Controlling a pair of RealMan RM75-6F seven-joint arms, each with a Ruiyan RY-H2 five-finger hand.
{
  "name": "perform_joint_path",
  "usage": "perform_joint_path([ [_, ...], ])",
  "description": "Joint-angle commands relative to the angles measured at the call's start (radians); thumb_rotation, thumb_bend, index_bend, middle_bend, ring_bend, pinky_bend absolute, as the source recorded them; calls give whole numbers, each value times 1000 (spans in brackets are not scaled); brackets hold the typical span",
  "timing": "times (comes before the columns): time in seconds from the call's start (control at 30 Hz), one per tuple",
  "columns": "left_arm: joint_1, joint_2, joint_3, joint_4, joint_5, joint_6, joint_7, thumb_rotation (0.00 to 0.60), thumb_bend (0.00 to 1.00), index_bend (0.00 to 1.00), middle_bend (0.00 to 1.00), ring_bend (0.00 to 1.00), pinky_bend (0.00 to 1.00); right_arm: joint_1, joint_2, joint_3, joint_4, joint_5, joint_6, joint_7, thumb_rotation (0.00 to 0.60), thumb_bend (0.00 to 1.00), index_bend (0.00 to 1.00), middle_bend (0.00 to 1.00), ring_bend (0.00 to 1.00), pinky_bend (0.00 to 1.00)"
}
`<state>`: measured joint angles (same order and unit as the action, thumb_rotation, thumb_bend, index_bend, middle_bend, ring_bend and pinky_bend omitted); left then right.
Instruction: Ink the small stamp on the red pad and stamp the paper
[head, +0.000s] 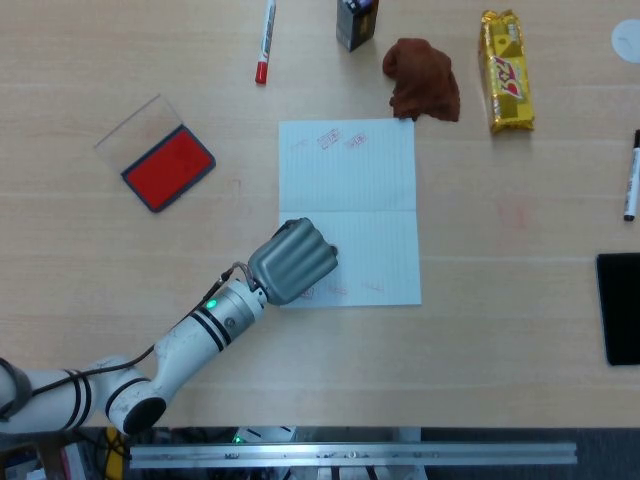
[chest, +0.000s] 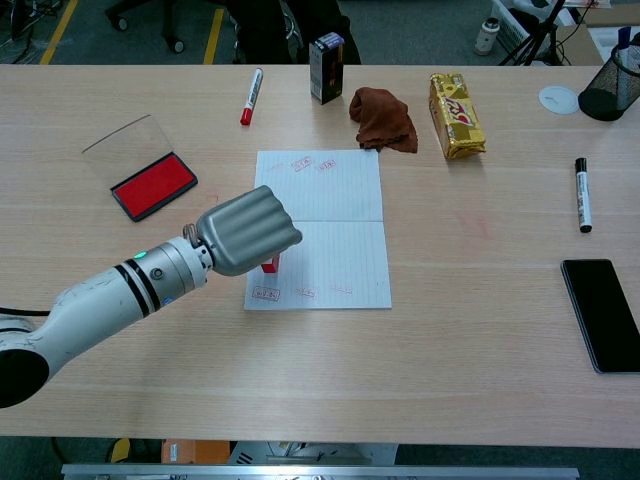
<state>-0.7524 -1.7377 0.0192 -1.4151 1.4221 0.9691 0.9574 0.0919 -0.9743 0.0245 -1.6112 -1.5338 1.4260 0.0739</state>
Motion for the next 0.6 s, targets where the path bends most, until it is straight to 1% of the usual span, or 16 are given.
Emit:
perform_joint_path([
  [0.03, -2, 19, -14, -23, 0, 9, -4, 600, 293, 558, 1000, 1000, 1000, 0, -1, 0, 1, -1, 1, 1, 600, 194, 69, 182, 87, 155],
  [0.17, -7, 26, -30, -32, -8, 10, -1, 600, 293, 558, 1000, 1000, 1000, -2, -1, 0, 1, -3, 4, 2, 600, 194, 69, 182, 87, 155],
  [0.37, -10, 26, -40, -33, -18, 11, -2, 600, 293, 558, 1000, 1000, 1000, -6, 2, 0, 0, -1, 9, 3, 600, 193, 69, 182, 87, 155],
  [0.6, -13, 23, -61, -16, -40, 16, -11, 600, 293, 558, 1000, 1000, 1000, -6, 3, 0, -2, -2, 9, 2, 600, 194, 69, 182, 87, 155],
])
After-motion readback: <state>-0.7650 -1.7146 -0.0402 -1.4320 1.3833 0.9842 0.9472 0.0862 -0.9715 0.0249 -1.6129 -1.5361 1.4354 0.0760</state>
